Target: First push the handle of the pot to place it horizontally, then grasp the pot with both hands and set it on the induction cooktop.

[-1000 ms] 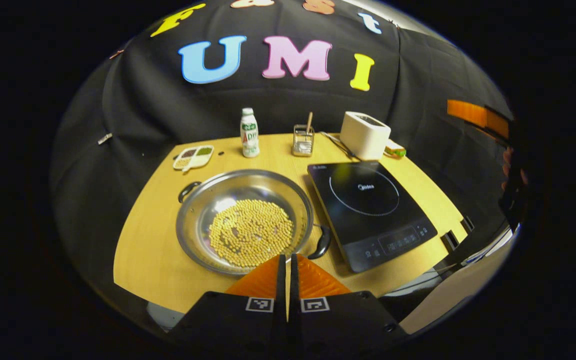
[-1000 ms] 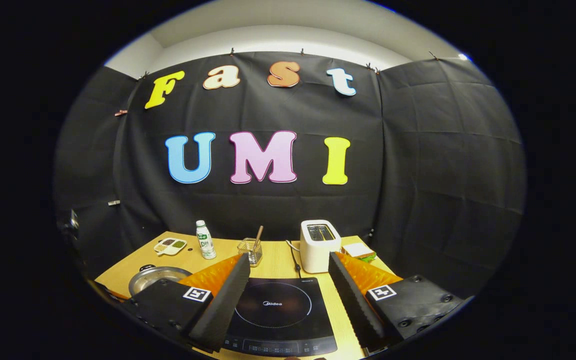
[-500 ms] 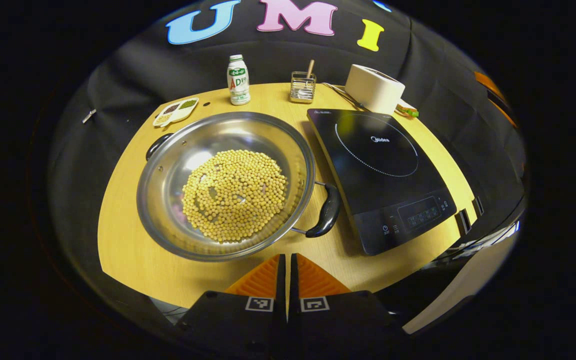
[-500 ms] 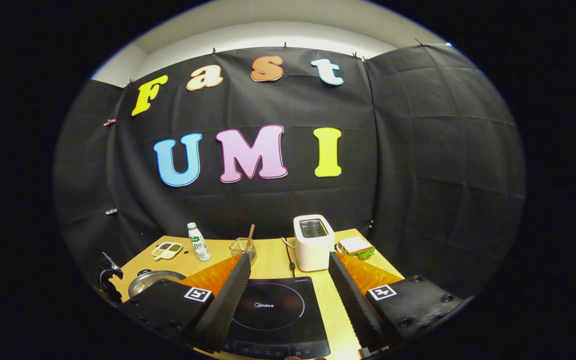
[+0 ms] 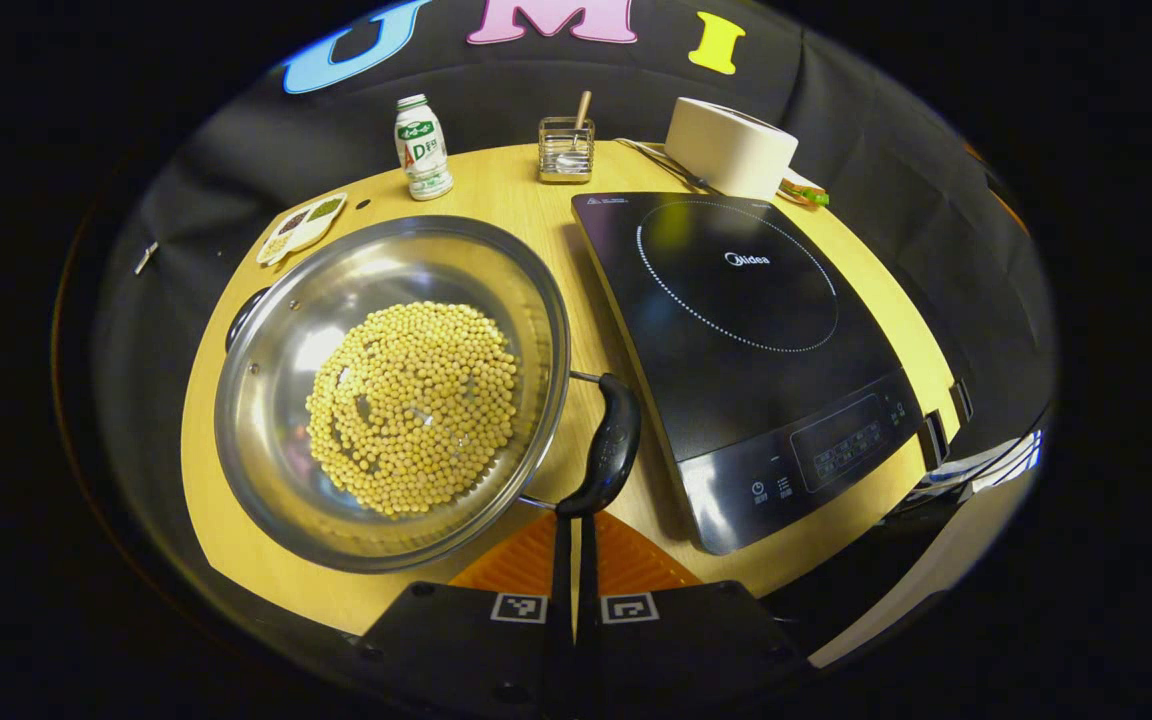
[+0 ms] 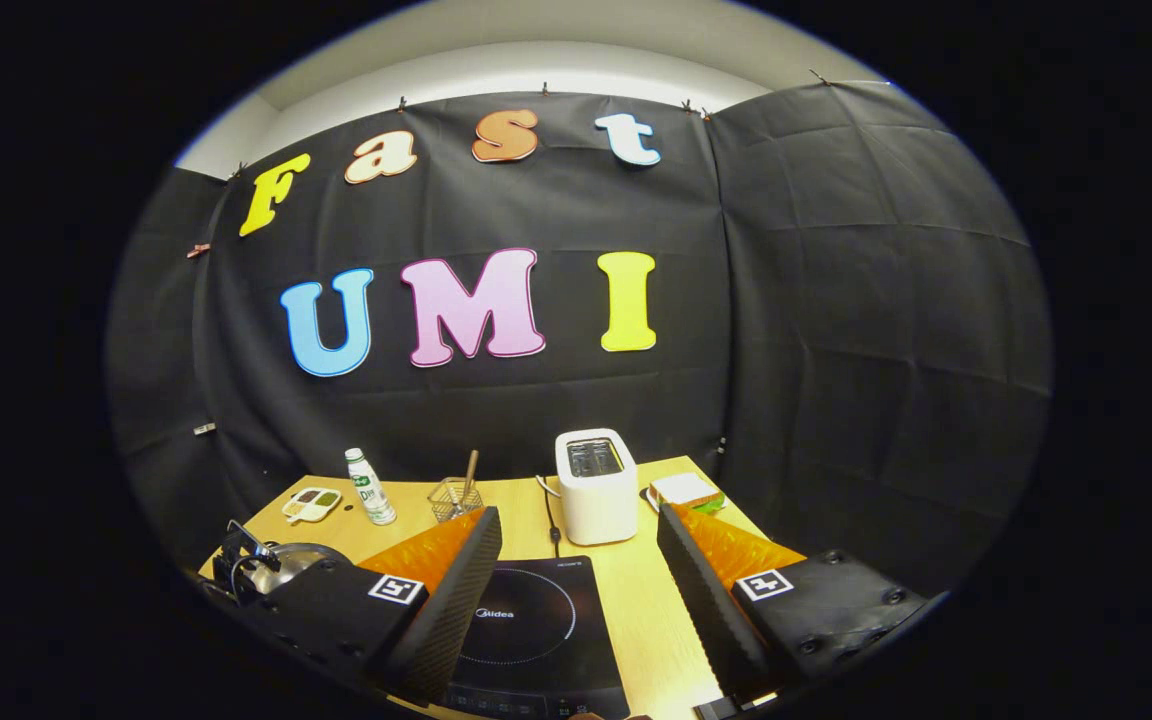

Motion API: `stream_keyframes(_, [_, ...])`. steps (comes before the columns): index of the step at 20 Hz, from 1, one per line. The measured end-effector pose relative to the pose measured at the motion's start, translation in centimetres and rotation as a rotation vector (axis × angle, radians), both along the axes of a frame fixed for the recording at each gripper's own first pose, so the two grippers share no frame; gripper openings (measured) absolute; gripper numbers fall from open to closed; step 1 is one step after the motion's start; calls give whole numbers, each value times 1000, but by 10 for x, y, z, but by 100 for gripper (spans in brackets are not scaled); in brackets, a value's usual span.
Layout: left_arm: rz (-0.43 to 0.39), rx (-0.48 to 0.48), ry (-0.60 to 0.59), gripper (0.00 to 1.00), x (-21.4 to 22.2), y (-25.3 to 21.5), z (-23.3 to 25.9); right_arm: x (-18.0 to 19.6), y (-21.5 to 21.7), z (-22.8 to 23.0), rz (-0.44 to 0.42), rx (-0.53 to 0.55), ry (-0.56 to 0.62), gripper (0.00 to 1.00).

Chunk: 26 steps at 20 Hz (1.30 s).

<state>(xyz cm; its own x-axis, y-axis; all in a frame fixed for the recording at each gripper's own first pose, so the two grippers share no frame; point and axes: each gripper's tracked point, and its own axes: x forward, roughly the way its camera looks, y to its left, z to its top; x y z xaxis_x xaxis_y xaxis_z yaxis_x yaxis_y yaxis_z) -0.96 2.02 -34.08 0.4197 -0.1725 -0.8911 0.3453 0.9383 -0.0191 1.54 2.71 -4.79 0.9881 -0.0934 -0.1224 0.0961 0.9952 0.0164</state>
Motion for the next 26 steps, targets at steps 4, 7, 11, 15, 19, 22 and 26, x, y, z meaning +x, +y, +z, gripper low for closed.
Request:
stream_keyframes(4, [-10, -6, 2, 5, 11, -8, -1, 3, -10, -1, -25, 8, 5, 98])
stream_keyframes(7, [-21, -1, -6, 6, 23, -15, -1, 6, -16, -1, -37, 8, 3, 98])
stream_keyframes(11, [-23, -9, -15, 5, 40, -24, 0, 8, -20, -3, -48, 5, 9, 98])
stream_keyframes(15, [-14, -22, -30, 5, 59, -31, 3, 9, -24, -2, -61, -4, 7, 97])
stream_keyframes(19, [-1, -34, -40, 5, 77, -36, 4, 9, -23, -5, -65, -14, 13, 97])
stream_keyframes(22, [13, -44, -47, 5, 90, -38, 5, 7, -24, -5, -69, -19, 16, 97])
stream_keyframes(26, [9, -51, -53, 5, 103, -39, 7, 6, -24, -8, -74, -29, 24, 98])
